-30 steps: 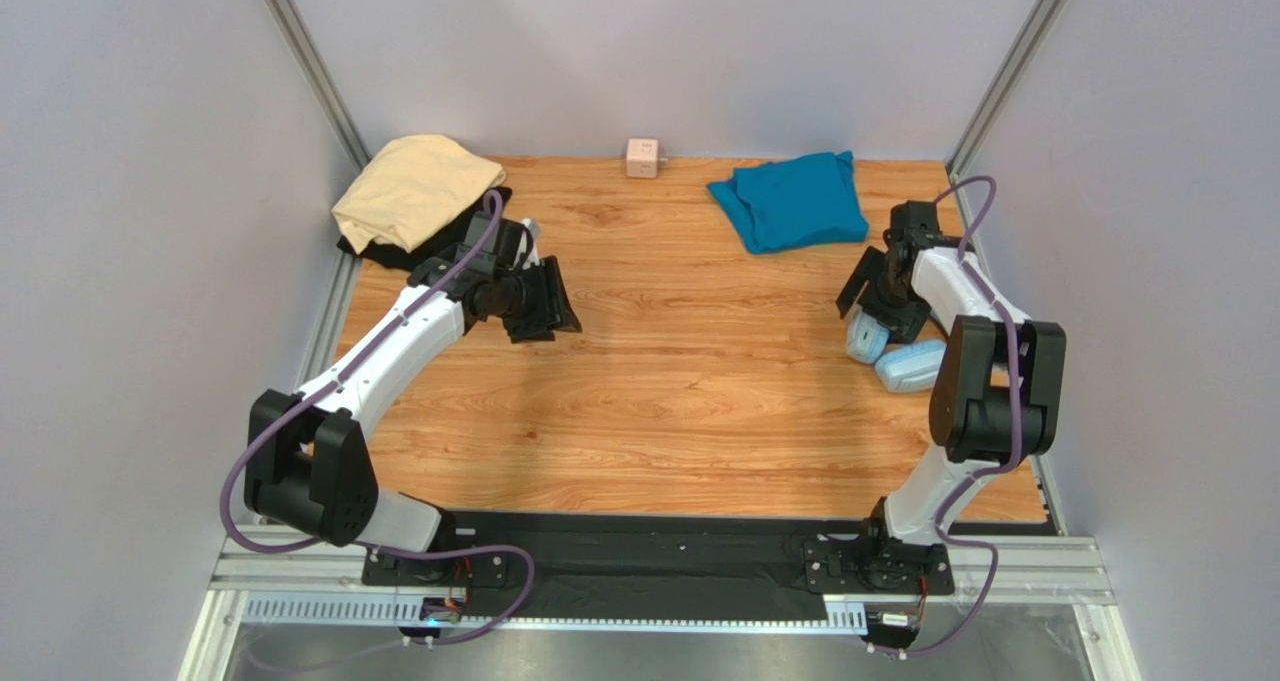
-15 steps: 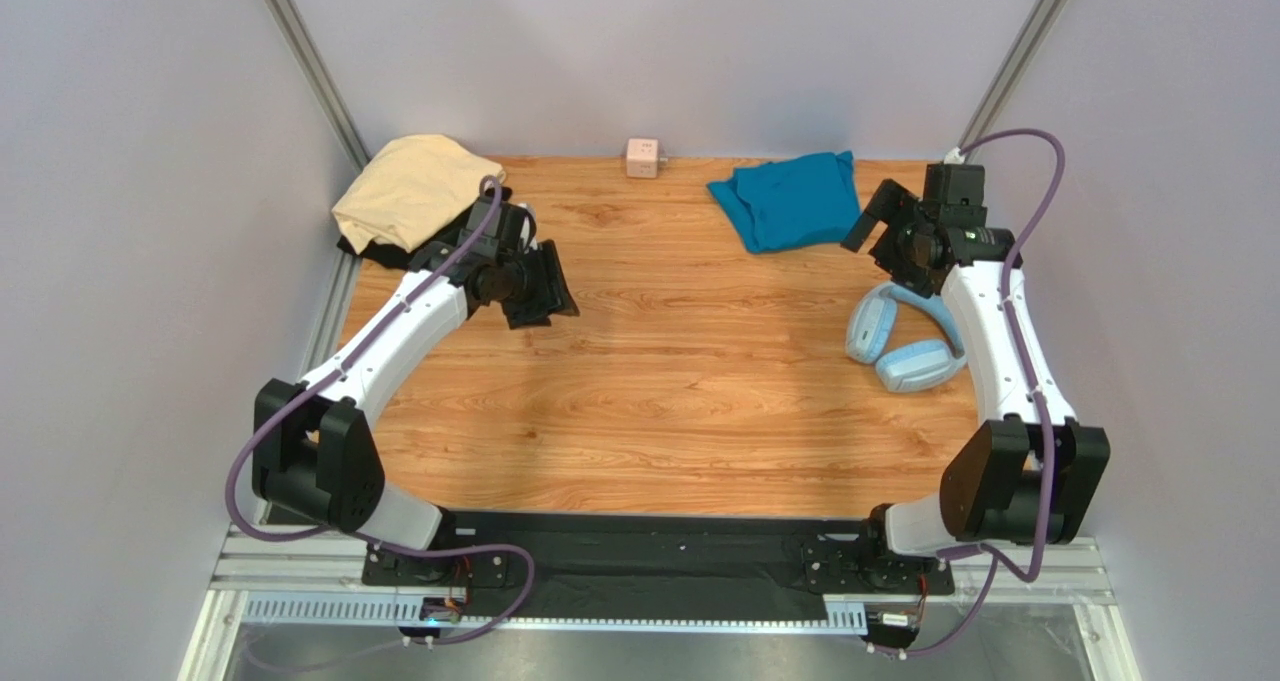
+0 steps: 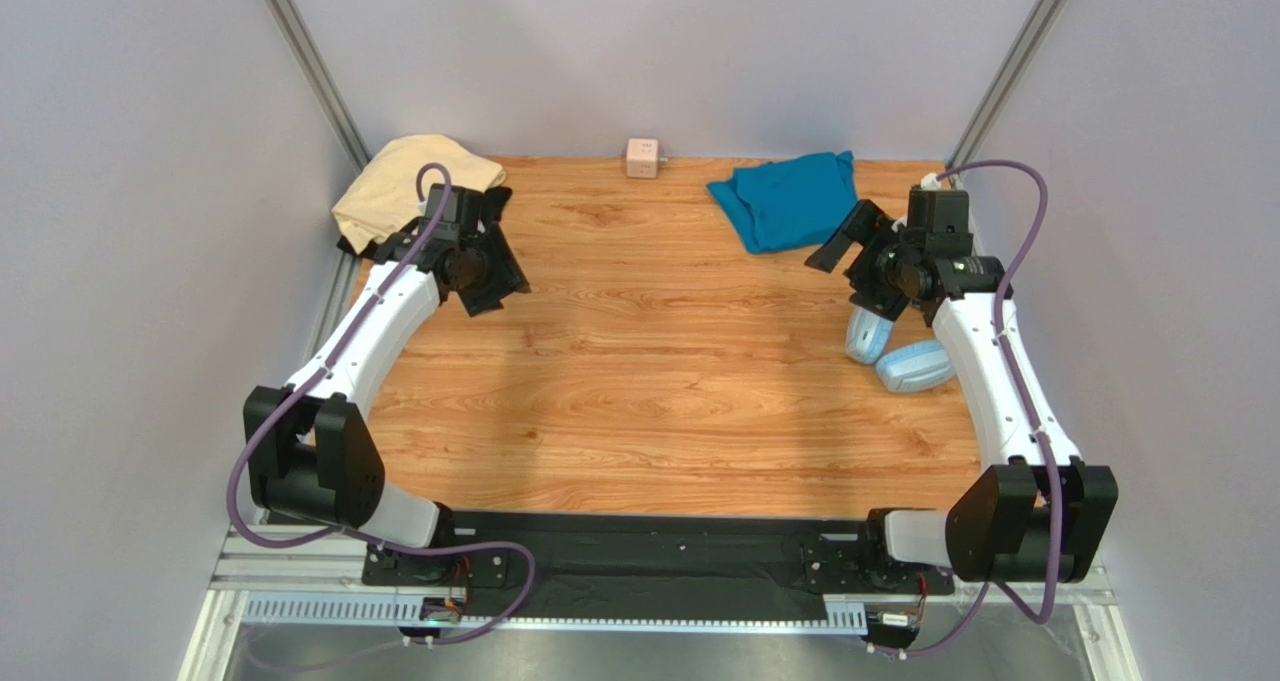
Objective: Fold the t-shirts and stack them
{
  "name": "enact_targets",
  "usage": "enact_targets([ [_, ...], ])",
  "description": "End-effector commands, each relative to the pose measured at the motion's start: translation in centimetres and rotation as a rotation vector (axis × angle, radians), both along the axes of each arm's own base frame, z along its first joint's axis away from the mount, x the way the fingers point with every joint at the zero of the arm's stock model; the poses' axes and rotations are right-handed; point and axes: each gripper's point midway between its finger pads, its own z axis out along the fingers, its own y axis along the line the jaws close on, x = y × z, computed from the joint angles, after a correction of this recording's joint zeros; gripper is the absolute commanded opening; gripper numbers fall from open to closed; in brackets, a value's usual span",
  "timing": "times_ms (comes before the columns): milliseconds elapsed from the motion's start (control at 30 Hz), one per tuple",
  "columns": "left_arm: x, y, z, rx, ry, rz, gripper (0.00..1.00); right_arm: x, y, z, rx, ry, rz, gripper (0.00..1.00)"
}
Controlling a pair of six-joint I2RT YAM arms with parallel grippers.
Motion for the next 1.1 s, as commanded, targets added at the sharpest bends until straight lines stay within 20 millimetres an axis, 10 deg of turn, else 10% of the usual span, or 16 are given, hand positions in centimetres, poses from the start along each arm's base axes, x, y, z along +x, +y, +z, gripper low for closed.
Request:
enact_targets([
  [0,-0.1,0.3,0.5,-0.001,-0.022,0.023,0.59,0.7,0.9,1.4,0.025,-0.036,0.044,0.94],
  [200,1.2,2.2,0.2,0.009,-0.022,0.083,0.59,1.4,2.2,1.0,0.024,-0.027,0.1,0.93],
  [467,4.6,-0.7,1.5,-0.087,-0.035,-0.023,0.56,6.5,-1.4,-1.4,-0.215,0.003,0.069,0.88],
  [500,4.3,-1.2,1.5,-0.098,-0.027,-0.043,0.56,8.4,-1.5,-1.0,-0.221,-0.01,0.068,0.83],
  [533,3.9,-1.3,1.4,-0.092,-0.018,-0.055,0.55,9.4,-1.5,-0.8,-0.227,-0.019,0.073,0.31],
  [600,2.7,-1.5,1.4,-0.091,-0.016,-0.074,0.55,12.0,-1.7,-0.3,-0.248,-0.041,0.064,0.0],
  [700,0.6,-1.1,0.7,-0.079,0.003,-0.079,0.55,15.3,-1.8,0.8,-0.265,-0.102,0.061,0.0],
  [1067,-5.0,-0.5,-0.2,-0.095,0.024,-0.082,0.55,26.8,-3.1,-8.7,-0.32,-0.085,-0.017,0.0],
])
